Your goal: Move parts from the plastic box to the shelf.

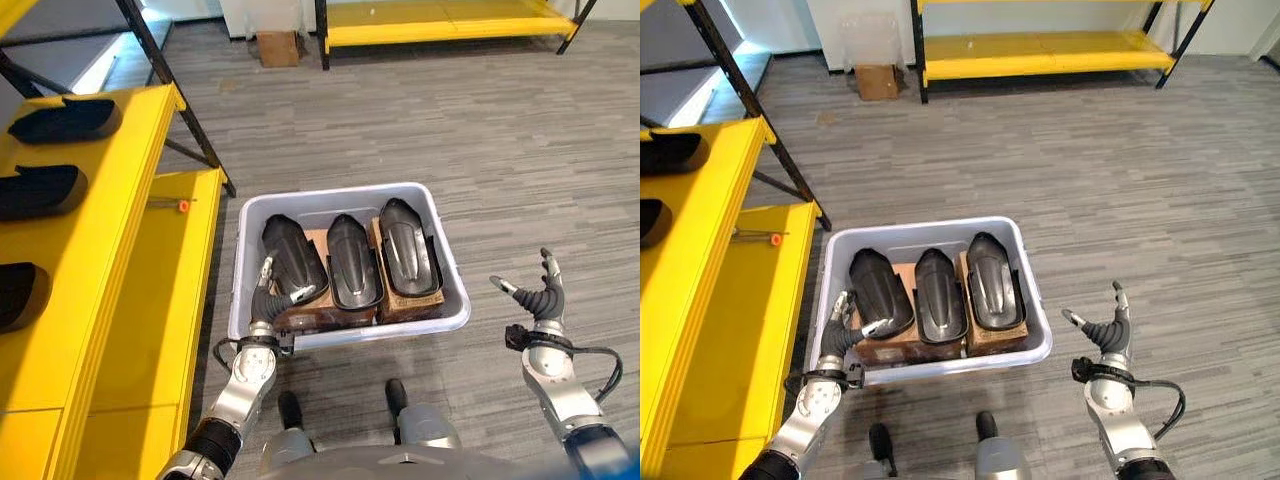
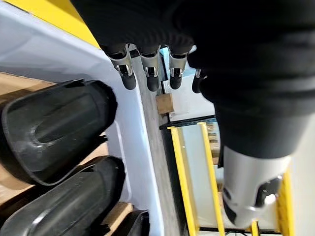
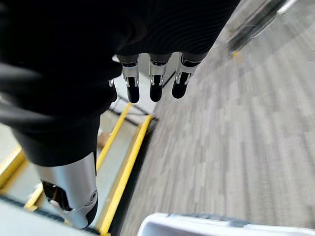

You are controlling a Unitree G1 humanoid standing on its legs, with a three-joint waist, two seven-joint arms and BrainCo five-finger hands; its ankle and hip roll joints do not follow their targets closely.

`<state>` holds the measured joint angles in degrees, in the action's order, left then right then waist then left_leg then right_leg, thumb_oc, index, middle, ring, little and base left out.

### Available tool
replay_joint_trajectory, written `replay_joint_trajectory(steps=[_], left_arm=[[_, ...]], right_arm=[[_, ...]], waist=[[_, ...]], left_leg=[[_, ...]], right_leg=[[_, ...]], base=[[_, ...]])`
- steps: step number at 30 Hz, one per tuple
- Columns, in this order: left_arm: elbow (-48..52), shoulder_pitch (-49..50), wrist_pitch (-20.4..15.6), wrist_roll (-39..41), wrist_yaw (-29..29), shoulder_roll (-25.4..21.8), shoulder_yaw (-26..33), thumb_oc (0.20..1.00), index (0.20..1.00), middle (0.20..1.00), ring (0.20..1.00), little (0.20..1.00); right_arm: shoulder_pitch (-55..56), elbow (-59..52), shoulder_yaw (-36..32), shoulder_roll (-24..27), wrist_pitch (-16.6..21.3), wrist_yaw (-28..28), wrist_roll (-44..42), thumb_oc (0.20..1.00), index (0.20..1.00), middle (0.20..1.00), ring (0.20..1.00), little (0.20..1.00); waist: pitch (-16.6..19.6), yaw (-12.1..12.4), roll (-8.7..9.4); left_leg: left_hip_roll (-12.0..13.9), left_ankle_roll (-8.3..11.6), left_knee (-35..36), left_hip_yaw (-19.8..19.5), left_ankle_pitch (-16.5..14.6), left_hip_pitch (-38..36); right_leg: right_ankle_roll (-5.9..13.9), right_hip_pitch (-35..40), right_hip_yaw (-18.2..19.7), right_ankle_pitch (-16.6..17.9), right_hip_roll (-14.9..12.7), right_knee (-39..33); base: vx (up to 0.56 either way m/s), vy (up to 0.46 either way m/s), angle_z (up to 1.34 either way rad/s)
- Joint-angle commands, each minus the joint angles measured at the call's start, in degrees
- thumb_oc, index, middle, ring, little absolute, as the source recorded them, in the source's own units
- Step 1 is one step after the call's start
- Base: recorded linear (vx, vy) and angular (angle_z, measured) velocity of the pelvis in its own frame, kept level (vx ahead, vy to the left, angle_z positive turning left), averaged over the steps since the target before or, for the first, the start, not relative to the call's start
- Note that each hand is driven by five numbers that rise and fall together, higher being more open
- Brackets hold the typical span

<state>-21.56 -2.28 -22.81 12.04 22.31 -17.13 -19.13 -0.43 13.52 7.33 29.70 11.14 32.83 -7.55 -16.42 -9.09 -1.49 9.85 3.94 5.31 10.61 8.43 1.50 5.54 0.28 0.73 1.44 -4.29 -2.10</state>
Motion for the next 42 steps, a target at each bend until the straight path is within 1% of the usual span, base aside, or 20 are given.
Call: replay_joint_trajectory(steps=[1,2,3,4,6,8,9,10,12,14,15,21,22,29,30,34,37,38,39,42], left_arm=[[3.39,-3.53,-2.26,0.99,-0.90,-3.75,0.20,1.000,1.000,1.000,1.000,1.000],[3.45,-3.63,-2.27,0.97,-0.93,-3.80,0.18,1.000,1.000,1.000,1.000,1.000],[4.92,-4.43,-2.46,1.29,-0.54,-4.26,-0.31,1.000,1.000,1.000,1.000,1.000],[5.44,-4.59,-2.60,1.67,-0.29,-4.33,-0.29,1.000,1.000,1.000,1.000,1.000],[6.22,-4.85,-3.14,2.13,0.41,-4.37,-0.19,1.000,1.000,1.000,1.000,1.000],[6.87,-5.15,-3.67,2.71,0.72,-4.29,0.23,1.000,1.000,1.000,1.000,1.000],[8.08,-5.76,-3.86,3.05,1.04,-4.40,0.80,1.000,1.000,1.000,1.000,1.000],[8.08,-5.76,-3.86,3.05,1.04,-4.40,0.80,1.000,1.000,1.000,1.000,1.000],[9.57,-6.87,-3.89,3.01,1.52,-4.49,1.43,1.000,1.000,1.000,1.000,1.000],[10.72,-7.57,-3.62,2.91,1.88,-4.61,1.84,1.000,1.000,1.000,1.000,1.000],[11.70,-8.37,-3.42,2.39,2.50,-4.58,1.81,1.000,1.000,1.000,1.000,1.000],[12.82,-10.12,-3.64,2.55,2.97,-5.13,1.71,1.000,1.000,1.000,1.000,1.000],[13.43,-10.44,-3.57,2.51,2.98,-5.45,1.78,1.000,1.000,1.000,1.000,1.000],[14.31,-12.52,-2.83,2.64,3.74,-6.01,1.70,1.000,1.000,1.000,1.000,1.000],[14.10,-12.83,-2.66,2.62,3.65,-5.85,1.52,1.000,1.000,1.000,1.000,1.000],[14.08,-12.84,-2.70,2.70,3.90,-5.73,1.15,1.000,1.000,1.000,1.000,1.000],[14.42,-12.90,-2.55,2.79,3.96,-5.65,0.89,1.000,1.000,1.000,1.000,1.000],[14.63,-12.60,-2.56,2.94,3.80,-5.63,0.68,1.000,1.000,1.000,1.000,1.000],[14.59,-12.62,-2.53,2.92,3.76,-5.59,0.64,1.000,1.000,1.000,1.000,1.000],[14.59,-12.72,-2.03,2.73,3.73,-5.54,0.18,1.000,1.000,1.000,1.000,1.000]], right_arm=[[-6.95,-3.63,-1.63,1.40,3.84,1.27,-0.23,1.000,1.000,1.000,1.000,1.000],[-7.18,-3.66,-1.64,1.53,3.88,1.27,-0.32,1.000,1.000,1.000,1.000,1.000],[-10.72,-4.34,-1.76,2.47,2.05,0.83,-0.80,1.000,1.000,1.000,1.000,1.000],[-11.87,-4.63,-1.62,2.61,1.55,0.39,-0.94,1.000,1.000,1.000,1.000,1.000],[-13.53,-4.84,-1.30,2.75,1.06,-0.54,-0.70,1.000,1.000,1.000,1.000,1.000],[-14.68,-4.91,-0.91,2.81,1.41,-1.58,0.07,1.000,1.000,1.000,1.000,1.000],[-16.98,-5.24,-0.15,2.89,1.26,-2.13,0.54,1.000,1.000,1.000,1.000,1.000],[-16.98,-5.24,-0.15,2.89,1.26,-2.13,0.54,1.000,1.000,1.000,1.000,1.000],[-20.32,-6.26,1.11,2.63,0.33,-2.63,1.30,1.000,1.000,1.000,1.000,1.000],[-22.23,-6.93,1.84,2.40,-0.71,-2.47,1.18,1.000,1.000,1.000,1.000,1.000],[-24.35,-7.16,2.92,1.93,-2.28,-2.03,1.21,1.000,1.000,1.000,1.000,1.000],[-28.65,-5.32,4.66,1.31,-5.21,-0.61,0.24,1.000,1.000,1.000,1.000,1.000],[-29.75,-4.63,4.94,1.12,-6.21,-0.49,-0.16,1.000,1.000,1.000,1.000,1.000],[-33.01,-1.16,5.86,0.60,-7.55,-0.02,0.14,1.000,1.000,1.000,1.000,1.000],[-33.70,-0.27,6.34,0.46,-8.50,1.85,-0.02,1.000,1.000,1.000,1.000,1.000],[-33.86,1.34,6.30,0.26,-8.95,3.71,-0.93,1.000,1.000,1.000,1.000,1.000],[-33.35,2.25,5.56,0.14,-8.69,2.46,-3.25,1.000,1.000,1.000,1.000,1.000],[-32.67,2.29,5.58,0.18,-8.75,0.41,-3.42,1.000,1.000,1.000,1.000,1.000],[-32.59,2.29,5.64,0.19,-8.82,0.06,-3.61,1.000,1.000,1.000,1.000,1.000],[-32.29,2.66,6.59,0.03,-9.39,-3.44,-5.62,1.000,1.000,1.000,1.000,1.000]], waist=[[-1.20,1.50,2.90],[-1.29,1.52,2.85],[-2.46,1.86,2.05],[-2.84,1.97,1.71],[-3.51,2.12,1.23],[-4.09,2.28,0.83],[-4.98,2.64,0.38],[-4.98,2.64,0.38],[-6.30,3.13,-0.04],[-7.15,3.40,-0.25],[-8.14,3.59,-0.53],[-10.23,3.97,-1.38],[-10.84,4.06,-1.67],[-13.36,3.89,-2.64],[-13.37,3.84,-2.95],[-13.37,3.57,-3.64],[-13.37,3.26,-4.14],[-13.37,2.99,-4.51],[-13.37,2.97,-4.54],[-13.37,2.84,-4.77]], left_leg=[[-3.21,-3.14,-9.05,-0.74,-12.28,2.64],[-3.23,-3.12,-9.08,-0.78,-12.25,2.77],[-3.63,-2.96,-9.14,-1.38,-11.87,3.93],[-3.80,-2.91,-9.14,-1.60,-11.67,4.31],[-4.10,-2.79,-9.27,-1.94,-11.41,4.99],[-4.40,-2.78,-9.32,-2.14,-11.23,5.56],[-4.75,-2.80,-9.27,-2.40,-10.99,6.33],[-4.75,-2.80,-9.27,-2.40,-10.99,6.33],[-5.28,-2.80,-9.19,-2.82,-10.70,7.46],[-5.53,-2.77,-9.13,-3.14,-10.45,8.26],[-5.80,-2.77,-9.17,-3.45,-10.20,9.25],[-6.22,-2.72,-9.90,-3.86,-9.78,11.94],[-6.32,-2.68,-10.25,-3.96,-9.69,12.67],[-6.56,-2.66,-11.83,-4.15,-9.50,15.99],[-6.60,-2.66,-12.15,-4.10,-9.42,17.20],[-6.69,-2.63,-12.59,-4.04,-9.23,19.14],[-6.83,-2.64,-12.74,-3.93,-9.11,20.22],[-6.83,-2.63,-12.91,-3.71,-8.98,20.92],[-6.83,-2.63,-13.04,-3.66,-8.99,21.10],[-6.78,-2.64,-13.57,-3.44,-8.86,22.24]], right_leg=[[-1.17,-5.10,-2.06,-4.85,-0.66,8.26],[-1.20,-5.23,-2.06,-4.87,-0.64,8.33],[-1.52,-6.17,-1.92,-5.21,-0.39,8.87],[-1.66,-6.45,-1.85,-5.29,-0.30,9.05],[-1.94,-7.00,-1.91,-5.42,-0.21,9.40],[-2.11,-7.51,-2.01,-5.46,-0.21,9.54],[-2.29,-8.40,-2.25,-5.47,-0.23,9.81],[-2.29,-8.40,-2.25,-5.47,-0.23,9.81],[-2.45,-9.68,-2.39,-5.44,-0.13,10.19],[-2.55,-10.53,-2.34,-5.49,-0.01,10.55],[-2.73,-11.68,-2.24,-5.63,0.15,11.14],[-3.13,-14.70,-2.15,-6.08,0.32,13.04],[-3.25,-15.55,-2.10,-6.24,0.41,13.68],[-3.63,-19.63,-1.44,-6.98,0.65,16.71],[-3.81,-21.04,-1.30,-7.18,0.67,17.45],[-4.04,-23.50,-1.00,-7.45,0.82,18.62],[-4.09,-24.95,-0.84,-7.59,0.83,19.17],[-4.17,-26.10,-0.66,-7.61,0.79,19.69],[-4.19,-26.35,-0.63,-7.65,0.77,19.88],[-4.35,-27.90,-0.63,-7.82,0.76,20.86]], base=[[-0.12,0.015,0.00],[-0.13,0.060,0.06],[-0.08,0.063,0.06],[-0.07,0.061,0.02],[-0.04,0.037,-0.02],[-0.07,0.041,0.07],[-0.07,0.028,0.07],[-0.09,0.025,0.07],[-0.09,0.009,0.04],[-0.09,-0.001,0.02],[-0.08,-0.002,0.02],[-0.06,-0.010,0.05],[-0.06,-0.019,0.02],[-0.05,-0.025,0.01],[-0.03,-0.024,-0.01],[-0.01,0.005,0.00],[-0.03,0.026,-0.08],[0.00,0.000,0.00],[0.00,0.000,0.00],[0.00,0.000,0.00]])
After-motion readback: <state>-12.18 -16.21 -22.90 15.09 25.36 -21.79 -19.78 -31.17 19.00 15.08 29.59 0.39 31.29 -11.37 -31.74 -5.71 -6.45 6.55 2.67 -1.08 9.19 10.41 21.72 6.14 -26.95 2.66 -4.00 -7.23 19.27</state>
